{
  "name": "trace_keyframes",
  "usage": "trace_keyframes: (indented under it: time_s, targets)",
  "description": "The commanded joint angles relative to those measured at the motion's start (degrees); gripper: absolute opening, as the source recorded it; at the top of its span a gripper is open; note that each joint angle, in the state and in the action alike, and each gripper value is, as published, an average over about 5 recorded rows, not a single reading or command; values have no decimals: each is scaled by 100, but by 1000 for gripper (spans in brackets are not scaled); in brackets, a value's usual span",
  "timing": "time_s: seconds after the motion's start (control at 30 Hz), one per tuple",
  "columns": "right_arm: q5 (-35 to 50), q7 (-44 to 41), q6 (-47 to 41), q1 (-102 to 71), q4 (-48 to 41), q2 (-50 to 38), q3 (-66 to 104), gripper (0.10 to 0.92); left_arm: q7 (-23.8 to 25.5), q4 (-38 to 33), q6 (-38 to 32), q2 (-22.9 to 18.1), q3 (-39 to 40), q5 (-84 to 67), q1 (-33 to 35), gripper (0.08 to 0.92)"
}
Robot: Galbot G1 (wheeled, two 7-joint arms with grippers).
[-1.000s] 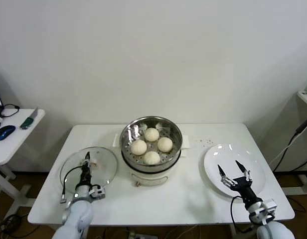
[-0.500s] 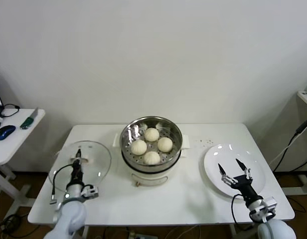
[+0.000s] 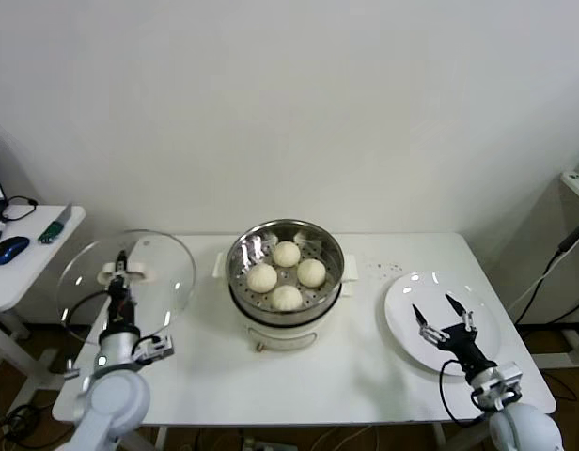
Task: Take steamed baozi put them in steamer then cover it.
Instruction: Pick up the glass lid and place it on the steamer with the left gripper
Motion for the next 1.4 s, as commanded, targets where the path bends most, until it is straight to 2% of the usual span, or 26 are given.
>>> trace_keyframes:
  time_s: [0.03, 0.13, 0.23, 0.33, 0.53, 0.77, 0.9, 1.2, 1.4]
  targets:
    - [-70, 39, -61, 207, -78, -156, -46, 823, 1069, -1587, 1033, 1002, 777, -33, -304, 150]
    - [-85, 76, -79, 264, -79, -126, -95, 823, 1399, -1480, 1092, 999, 1397, 171, -943, 150]
    - [-111, 81, -108, 303, -82, -70, -129, 823, 1872, -1288, 1092, 799, 1950, 491, -1564, 150]
    - [-167, 85, -137, 340, -107, -23, -151, 823, 2340, -1062, 1092, 448, 2439, 786, -2115, 150]
    - [-266, 104, -127, 367, -163, 58, -114, 823, 2549, -393, 1092, -348, 3242, 1243, -2876, 150]
    - [-269, 80, -74, 231, -166, 85, 100, 823, 2547, 311, 1092, -1422, 3427, 1755, -2872, 150]
    - [-258, 67, -46, 171, -174, 74, 213, 823, 2538, 571, 1092, -1905, 3474, 1957, -2731, 150]
    - [-276, 67, -49, 126, -151, 99, 248, 823, 2329, 988, 1092, -2551, 3403, 2020, -2470, 150]
    - [-303, 60, -31, 97, -180, 130, 295, 823, 2271, 1226, 1092, -2683, 3320, 2001, -2539, 150]
